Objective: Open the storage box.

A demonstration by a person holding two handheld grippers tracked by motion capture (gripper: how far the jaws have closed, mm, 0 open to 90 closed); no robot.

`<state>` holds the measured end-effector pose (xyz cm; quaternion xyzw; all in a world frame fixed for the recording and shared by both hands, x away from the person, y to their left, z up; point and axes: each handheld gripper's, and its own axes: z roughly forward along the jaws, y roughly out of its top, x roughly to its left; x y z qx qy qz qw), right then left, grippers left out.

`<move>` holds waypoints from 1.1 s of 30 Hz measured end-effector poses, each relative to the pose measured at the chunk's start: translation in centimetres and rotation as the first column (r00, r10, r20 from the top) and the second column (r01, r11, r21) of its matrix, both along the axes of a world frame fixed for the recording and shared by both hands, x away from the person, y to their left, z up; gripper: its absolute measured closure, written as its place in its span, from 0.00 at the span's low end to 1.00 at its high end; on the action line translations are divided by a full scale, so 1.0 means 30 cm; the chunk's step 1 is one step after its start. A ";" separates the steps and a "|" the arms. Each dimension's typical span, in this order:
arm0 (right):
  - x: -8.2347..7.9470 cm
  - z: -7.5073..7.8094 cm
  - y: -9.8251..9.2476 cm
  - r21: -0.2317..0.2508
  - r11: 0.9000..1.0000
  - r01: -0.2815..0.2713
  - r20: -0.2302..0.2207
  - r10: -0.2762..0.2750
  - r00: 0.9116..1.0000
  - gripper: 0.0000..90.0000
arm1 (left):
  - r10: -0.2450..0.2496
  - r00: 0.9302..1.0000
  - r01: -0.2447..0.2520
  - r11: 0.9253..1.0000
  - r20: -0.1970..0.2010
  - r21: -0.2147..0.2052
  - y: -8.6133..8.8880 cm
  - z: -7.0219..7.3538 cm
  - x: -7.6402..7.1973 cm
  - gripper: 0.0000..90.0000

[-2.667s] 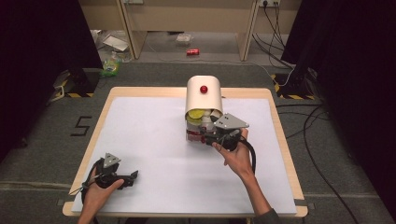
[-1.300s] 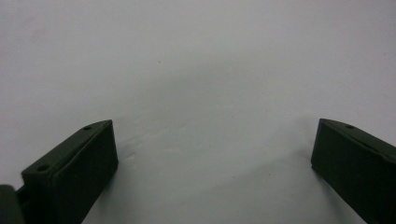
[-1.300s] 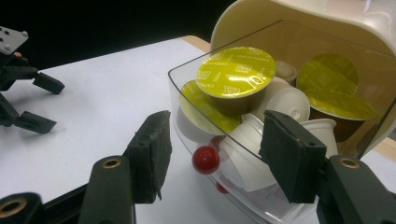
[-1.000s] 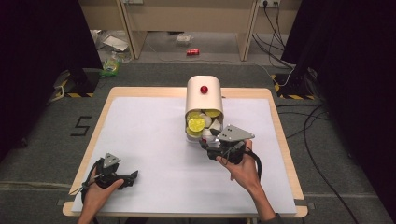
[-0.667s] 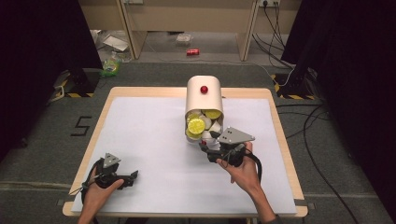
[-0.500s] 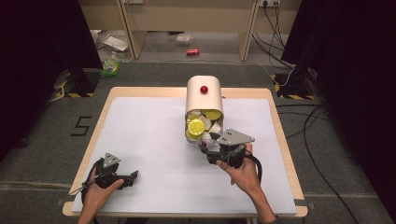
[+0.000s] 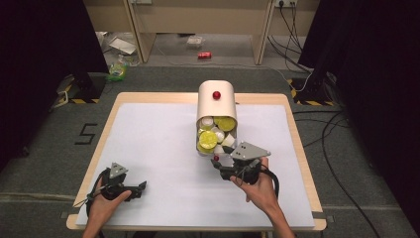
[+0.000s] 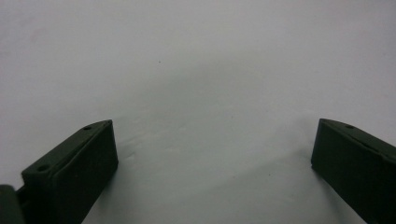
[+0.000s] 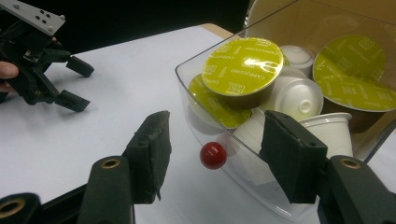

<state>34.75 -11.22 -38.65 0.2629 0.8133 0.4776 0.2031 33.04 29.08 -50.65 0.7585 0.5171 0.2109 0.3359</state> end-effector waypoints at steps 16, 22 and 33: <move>-0.025 -0.009 -0.004 0.000 1.000 -0.013 -0.003 0.013 1.000 0.47 | 0.000 1.000 0.000 1.000 0.000 0.000 0.000 0.000 0.000 0.00; -0.025 -0.009 -0.007 0.010 1.000 -0.017 -0.009 0.017 1.000 0.46 | 0.000 1.000 0.000 1.000 0.000 0.000 0.000 0.000 0.000 0.00; -0.018 0.005 -0.006 0.107 0.992 0.062 0.035 -0.066 0.997 0.39 | 0.000 1.000 0.000 1.000 0.000 0.000 0.000 0.000 0.000 0.00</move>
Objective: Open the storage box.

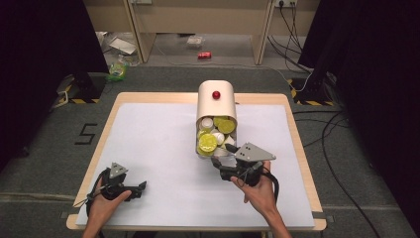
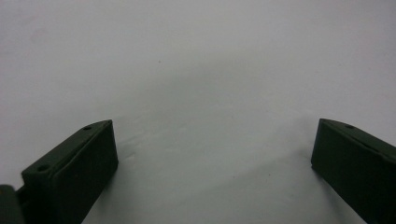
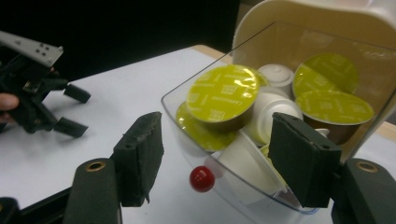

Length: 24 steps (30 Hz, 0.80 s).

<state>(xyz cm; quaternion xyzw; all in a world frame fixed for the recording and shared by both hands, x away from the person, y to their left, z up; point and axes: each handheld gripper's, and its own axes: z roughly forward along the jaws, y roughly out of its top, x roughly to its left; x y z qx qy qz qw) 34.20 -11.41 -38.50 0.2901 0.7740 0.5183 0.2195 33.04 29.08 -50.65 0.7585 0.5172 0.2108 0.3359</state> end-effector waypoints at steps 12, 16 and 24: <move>0.028 0.026 0.040 0.027 0.998 0.053 0.032 -0.054 0.998 0.30 | 0.000 1.000 0.000 1.000 0.000 0.000 0.000 0.000 0.000 0.00; 0.030 0.032 0.054 0.012 0.997 0.072 0.044 -0.072 0.996 0.30 | 0.000 1.000 0.000 1.000 0.000 0.000 0.000 0.000 0.000 0.00; 0.039 0.036 0.078 -0.017 0.995 0.096 0.058 -0.095 0.994 0.24 | 0.000 1.000 0.000 1.000 -0.002 0.001 0.000 0.000 0.001 0.00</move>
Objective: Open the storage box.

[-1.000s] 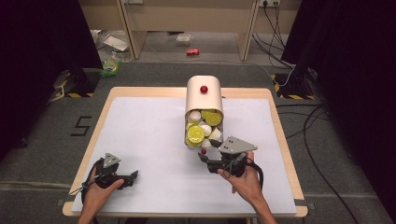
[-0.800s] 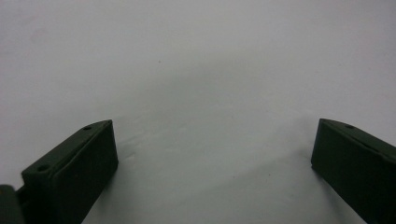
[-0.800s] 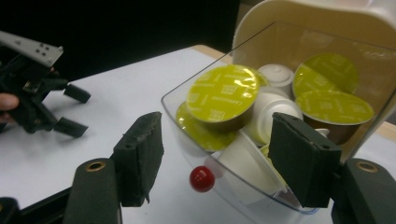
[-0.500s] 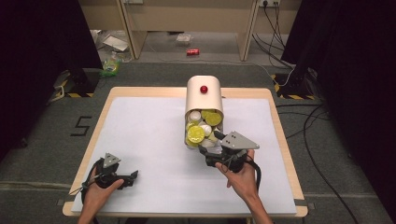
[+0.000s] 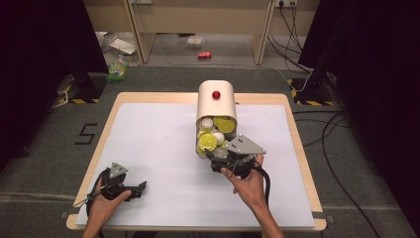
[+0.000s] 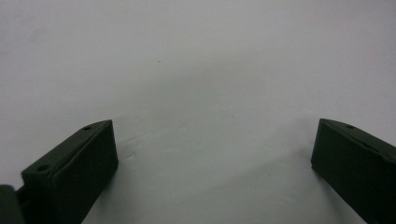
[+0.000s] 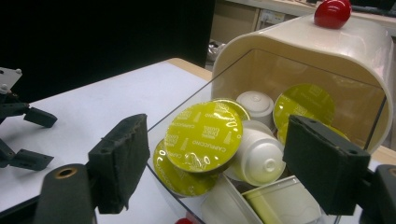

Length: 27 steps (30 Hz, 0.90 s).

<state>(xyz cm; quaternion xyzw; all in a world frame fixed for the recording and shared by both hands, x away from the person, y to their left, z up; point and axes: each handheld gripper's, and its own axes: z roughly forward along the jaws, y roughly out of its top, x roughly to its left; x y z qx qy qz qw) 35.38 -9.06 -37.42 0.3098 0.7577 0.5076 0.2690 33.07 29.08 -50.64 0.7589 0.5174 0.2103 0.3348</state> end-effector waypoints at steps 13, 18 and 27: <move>0.028 -0.010 0.072 -0.082 0.997 0.012 0.014 -0.011 1.000 0.21 | 0.000 1.000 0.000 1.000 0.000 0.001 0.000 0.000 0.000 0.00; 0.038 -0.013 0.083 -0.085 0.996 0.023 0.015 -0.022 1.000 0.21 | 0.001 1.000 -0.001 1.000 0.001 0.001 -0.001 0.000 0.000 0.00; 0.054 -0.018 0.088 -0.093 0.995 0.040 0.005 -0.040 0.999 0.21 | 0.001 1.000 -0.001 1.000 0.000 0.001 -0.001 0.000 0.000 0.00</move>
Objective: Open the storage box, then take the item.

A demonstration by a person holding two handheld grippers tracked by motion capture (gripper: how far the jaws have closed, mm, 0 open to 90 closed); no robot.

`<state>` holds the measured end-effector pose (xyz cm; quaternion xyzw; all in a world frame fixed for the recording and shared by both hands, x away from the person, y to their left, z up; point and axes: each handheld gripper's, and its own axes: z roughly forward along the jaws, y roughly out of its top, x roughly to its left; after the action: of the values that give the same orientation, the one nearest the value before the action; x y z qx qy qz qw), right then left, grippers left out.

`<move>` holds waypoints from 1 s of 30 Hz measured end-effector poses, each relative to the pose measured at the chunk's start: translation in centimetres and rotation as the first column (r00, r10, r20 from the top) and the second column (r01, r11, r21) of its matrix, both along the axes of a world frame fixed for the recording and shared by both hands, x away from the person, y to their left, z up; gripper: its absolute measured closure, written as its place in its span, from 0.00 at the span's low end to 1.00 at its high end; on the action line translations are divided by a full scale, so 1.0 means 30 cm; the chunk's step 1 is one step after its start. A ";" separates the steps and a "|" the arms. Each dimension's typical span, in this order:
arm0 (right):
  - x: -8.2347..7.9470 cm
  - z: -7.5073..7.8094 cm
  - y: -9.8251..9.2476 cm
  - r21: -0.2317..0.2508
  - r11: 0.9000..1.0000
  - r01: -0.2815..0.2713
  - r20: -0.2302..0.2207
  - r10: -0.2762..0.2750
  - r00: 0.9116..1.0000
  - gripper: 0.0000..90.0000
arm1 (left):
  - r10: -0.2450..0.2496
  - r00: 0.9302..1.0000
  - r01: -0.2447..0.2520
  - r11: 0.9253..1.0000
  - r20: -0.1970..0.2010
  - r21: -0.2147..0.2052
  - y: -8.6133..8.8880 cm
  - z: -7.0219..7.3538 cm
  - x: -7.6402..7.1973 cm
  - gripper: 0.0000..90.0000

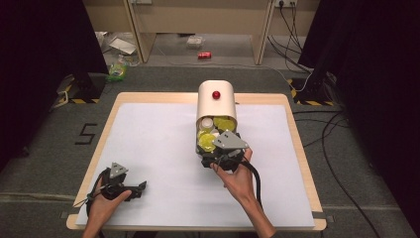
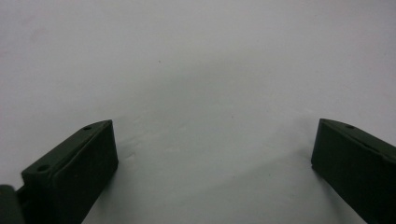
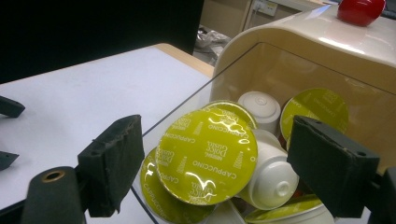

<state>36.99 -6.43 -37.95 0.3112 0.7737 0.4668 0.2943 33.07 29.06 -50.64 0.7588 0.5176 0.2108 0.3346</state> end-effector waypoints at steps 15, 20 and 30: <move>0.015 -0.015 0.014 -0.023 1.000 0.012 -0.004 -0.012 1.000 0.25 | 0.000 1.000 0.000 1.000 0.000 0.000 0.000 0.000 0.000 0.00; 0.024 -0.022 0.019 -0.033 0.999 0.014 -0.012 -0.014 1.000 0.27 | 0.000 1.000 0.000 1.000 0.000 -0.001 0.000 0.000 0.000 0.00; 0.021 -0.028 0.031 -0.078 0.997 0.009 0.004 -0.009 1.000 0.34 | -0.001 1.000 0.001 1.000 0.000 0.000 0.000 0.000 0.000 0.00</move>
<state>37.61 -5.50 -38.81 0.3020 0.7894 0.4355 0.3098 33.07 29.07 -50.64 0.7590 0.5172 0.2108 0.3346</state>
